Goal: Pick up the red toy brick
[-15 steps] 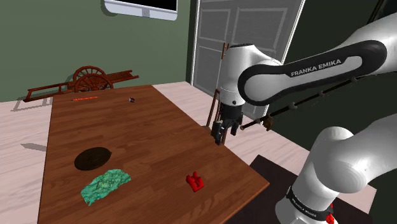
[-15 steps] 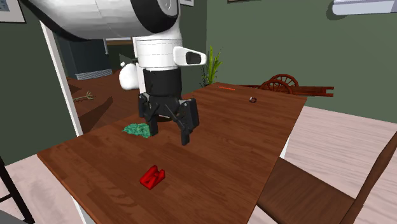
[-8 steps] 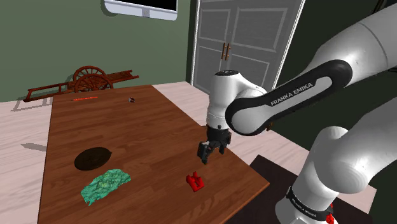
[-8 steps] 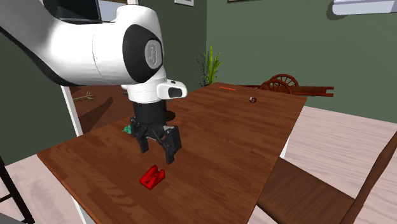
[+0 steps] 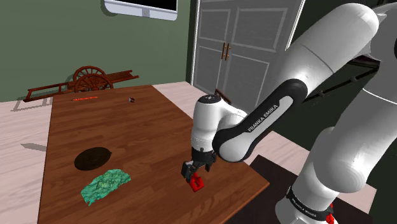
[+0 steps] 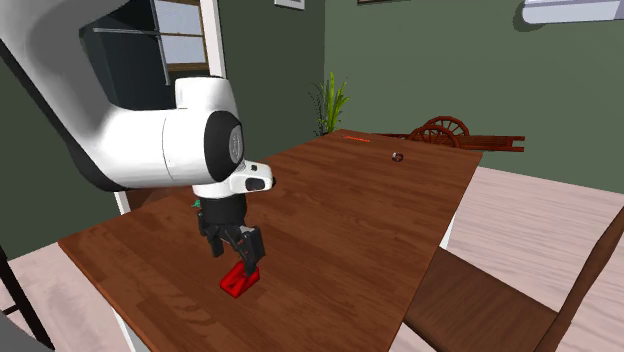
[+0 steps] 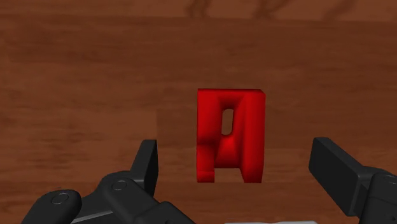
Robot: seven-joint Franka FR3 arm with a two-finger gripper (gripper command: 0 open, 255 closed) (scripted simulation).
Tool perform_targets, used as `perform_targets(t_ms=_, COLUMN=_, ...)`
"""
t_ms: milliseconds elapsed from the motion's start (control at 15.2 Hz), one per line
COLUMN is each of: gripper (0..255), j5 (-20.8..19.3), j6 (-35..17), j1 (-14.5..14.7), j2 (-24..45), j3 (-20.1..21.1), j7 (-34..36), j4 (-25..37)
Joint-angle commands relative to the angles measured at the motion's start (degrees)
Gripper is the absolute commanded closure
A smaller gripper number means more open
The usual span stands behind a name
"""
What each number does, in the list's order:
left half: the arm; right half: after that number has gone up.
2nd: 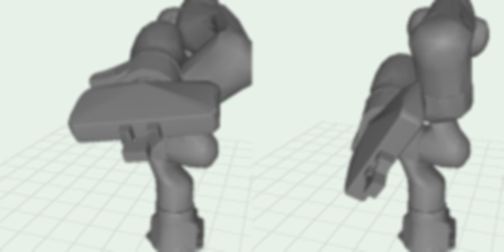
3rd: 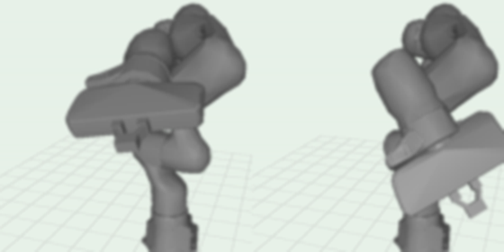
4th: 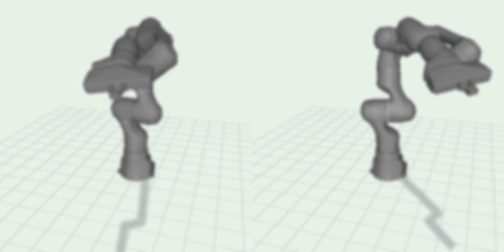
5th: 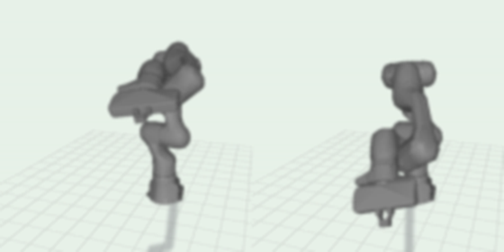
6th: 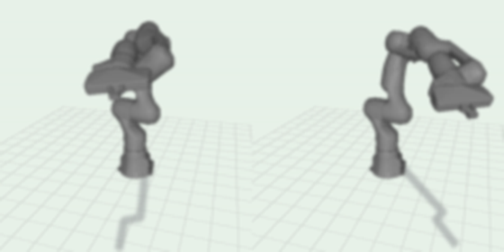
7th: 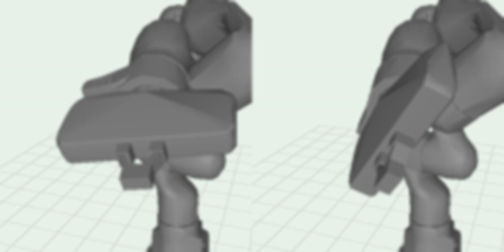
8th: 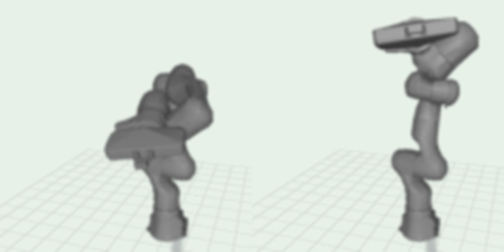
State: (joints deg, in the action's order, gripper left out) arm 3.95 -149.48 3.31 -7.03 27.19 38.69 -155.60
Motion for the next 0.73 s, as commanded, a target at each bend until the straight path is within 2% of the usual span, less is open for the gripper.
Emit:
perform_targets(t_ms=0, gripper=0, j5=-1.6, j6=-2.3, j1=-0.4, j2=2.2, j3=0.5, j7=1.7, j4=-0.1)
perform_targets(t_ms=264, gripper=0, j5=-5.9, j6=-6.1, j1=-1.3, j2=6.4, j3=0.7, j7=4.8, j4=-0.2)
perform_targets(t_ms=330, gripper=0, j5=-8.1, j6=-7.6, j1=-1.6, j2=8.1, j3=0.5, j7=6.4, j4=-0.2)
perform_targets(t_ms=462, gripper=0, j5=-8.1, j6=-7.6, j1=-1.5, j2=8.1, j3=0.4, j7=6.4, j4=-0.2)
perform_targets(t_ms=528, gripper=255, j5=-8.3, j6=-7.7, j1=-1.5, j2=8.3, j3=0.4, j7=6.6, j4=-0.2)
perform_targets(t_ms=660, gripper=255, j5=-8.3, j6=-7.7, j1=-1.5, j2=8.3, j3=0.3, j7=6.5, j4=-0.1)
